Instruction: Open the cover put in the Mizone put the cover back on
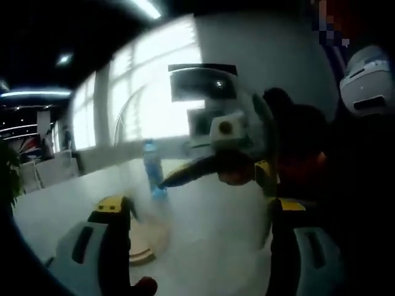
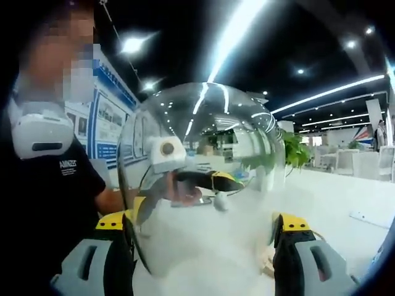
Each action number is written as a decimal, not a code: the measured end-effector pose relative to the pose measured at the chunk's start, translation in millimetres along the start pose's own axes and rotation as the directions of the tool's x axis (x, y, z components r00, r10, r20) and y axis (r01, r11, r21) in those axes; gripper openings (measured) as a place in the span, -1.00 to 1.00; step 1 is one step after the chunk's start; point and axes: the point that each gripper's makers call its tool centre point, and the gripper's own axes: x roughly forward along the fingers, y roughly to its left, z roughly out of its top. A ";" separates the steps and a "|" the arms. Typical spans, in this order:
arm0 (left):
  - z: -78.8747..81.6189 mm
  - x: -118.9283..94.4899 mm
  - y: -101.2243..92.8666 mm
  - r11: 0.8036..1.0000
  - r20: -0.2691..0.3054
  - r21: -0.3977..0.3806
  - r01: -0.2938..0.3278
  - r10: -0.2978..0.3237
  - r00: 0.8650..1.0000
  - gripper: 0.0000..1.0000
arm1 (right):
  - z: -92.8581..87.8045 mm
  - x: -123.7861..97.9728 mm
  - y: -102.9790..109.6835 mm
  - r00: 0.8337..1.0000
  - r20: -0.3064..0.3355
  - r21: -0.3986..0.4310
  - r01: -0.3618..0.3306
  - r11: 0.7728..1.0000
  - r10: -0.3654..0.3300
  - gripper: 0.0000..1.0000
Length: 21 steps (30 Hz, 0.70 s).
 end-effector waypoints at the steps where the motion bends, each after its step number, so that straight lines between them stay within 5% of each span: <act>1: -0.4 -0.2 0.4 1.000 0.000 -0.005 0.000 0.000 1.000 0.59 | -0.4 0.1 0.2 1.000 -0.003 -0.006 -0.001 1.000 0.001 0.78; 7: -9.8 0.2 4.9 0.996 -0.022 -0.089 0.002 -0.004 1.000 0.56 | -1.7 0.5 0.0 1.000 -0.010 -0.019 0.001 1.000 -0.001 0.77; 21: -12.6 -5.9 6.6 0.998 -0.007 -0.063 0.007 -0.007 1.000 0.50 | -6.3 -3.6 4.1 1.000 -0.011 -0.037 0.007 0.999 -0.008 0.69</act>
